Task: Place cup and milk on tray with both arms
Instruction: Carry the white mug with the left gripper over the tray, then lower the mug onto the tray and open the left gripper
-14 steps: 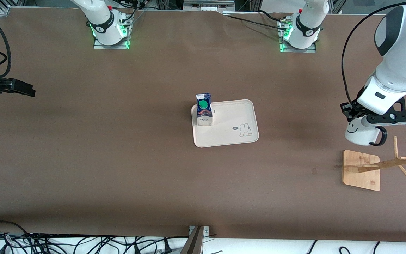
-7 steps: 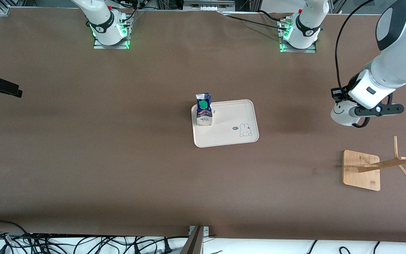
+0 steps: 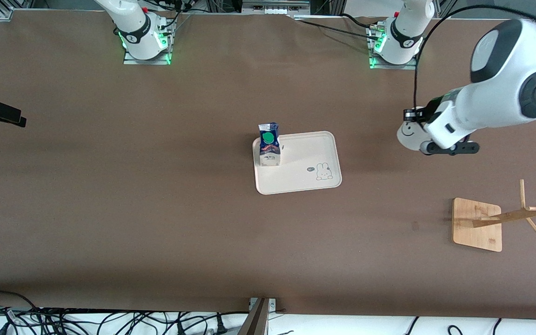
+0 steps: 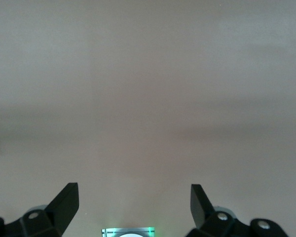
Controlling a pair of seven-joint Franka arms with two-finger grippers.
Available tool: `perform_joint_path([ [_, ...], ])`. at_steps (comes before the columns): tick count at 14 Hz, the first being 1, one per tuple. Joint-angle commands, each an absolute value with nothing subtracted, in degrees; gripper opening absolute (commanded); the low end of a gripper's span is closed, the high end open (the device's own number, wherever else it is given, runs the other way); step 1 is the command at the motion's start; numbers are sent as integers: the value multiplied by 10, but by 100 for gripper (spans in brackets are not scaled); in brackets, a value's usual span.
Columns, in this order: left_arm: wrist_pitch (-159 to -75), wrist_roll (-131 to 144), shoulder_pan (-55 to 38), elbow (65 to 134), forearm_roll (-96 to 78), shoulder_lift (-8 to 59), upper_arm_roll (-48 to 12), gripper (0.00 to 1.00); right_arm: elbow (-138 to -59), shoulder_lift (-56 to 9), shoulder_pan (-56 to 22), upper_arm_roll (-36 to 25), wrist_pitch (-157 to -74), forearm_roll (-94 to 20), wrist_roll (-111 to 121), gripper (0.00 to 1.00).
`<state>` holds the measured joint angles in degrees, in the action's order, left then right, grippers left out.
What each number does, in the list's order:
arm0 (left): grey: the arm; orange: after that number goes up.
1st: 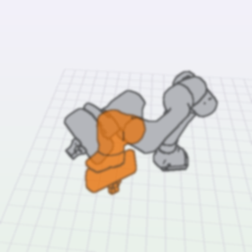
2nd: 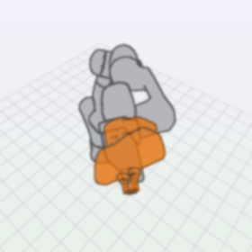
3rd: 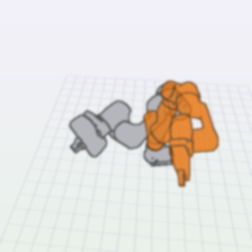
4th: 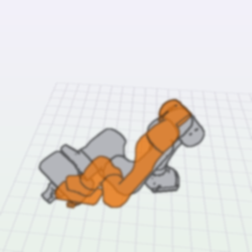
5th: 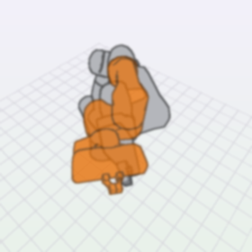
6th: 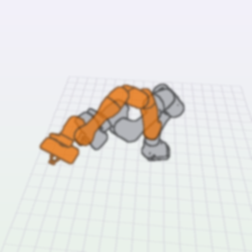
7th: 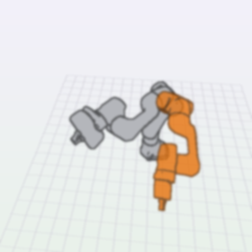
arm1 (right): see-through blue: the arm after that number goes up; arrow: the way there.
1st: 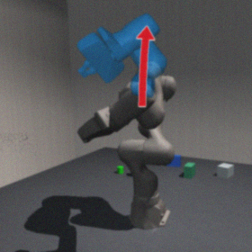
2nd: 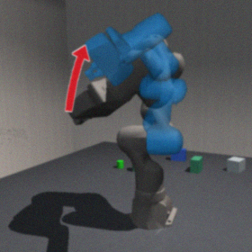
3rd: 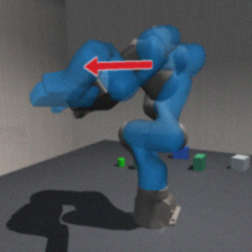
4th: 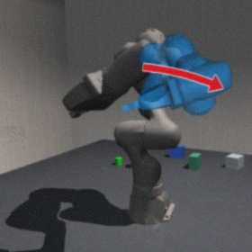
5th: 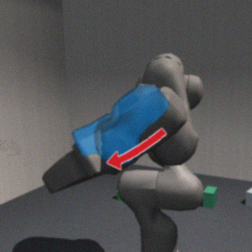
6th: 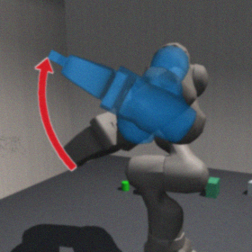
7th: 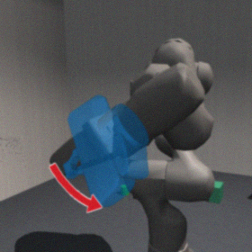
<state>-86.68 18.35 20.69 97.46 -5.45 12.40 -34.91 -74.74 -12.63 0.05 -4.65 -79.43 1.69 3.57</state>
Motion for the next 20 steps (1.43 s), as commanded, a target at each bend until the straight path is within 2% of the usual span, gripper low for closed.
perform_joint_path([
  [1, -856, 270, 151, 895, -55, 215, -349, 0, -759, -115, -12, -39, -806, 39, 49, 100],
  [3, -856, 344, 114, 848, -56, 280, -346, 0, -758, -116, -13, -39, -813, 50, 58, 100],
  [6, -879, 447, 56, 817, -62, 345, -345, 0, -758, -116, -13, -38, -824, 50, 75, 100],
  [8, -913, 510, 28, 817, -59, 371, -345, 0, -758, -116, -13, -38, -823, 50, 74, 100],
  [13, -990, 472, 2, 817, -55, 438, -341, 0, -765, -106, -11, -36, -829, 52, 68, 100],
  [14, -993, 448, -12, 817, -42, 447, -338, 0, -774, -99, -11, -35, -831, 52, 68, 100],
  [17, -993, 442, -33, 819, -20, 457, -331, 0, -869, -37, -7, -35, -875, 49, 67, 100],
  [20, -1000, 431, -33, 817, -20, 482, -324, 0, -875, -33, 24, 2, -878, 50, 75, 100],
])
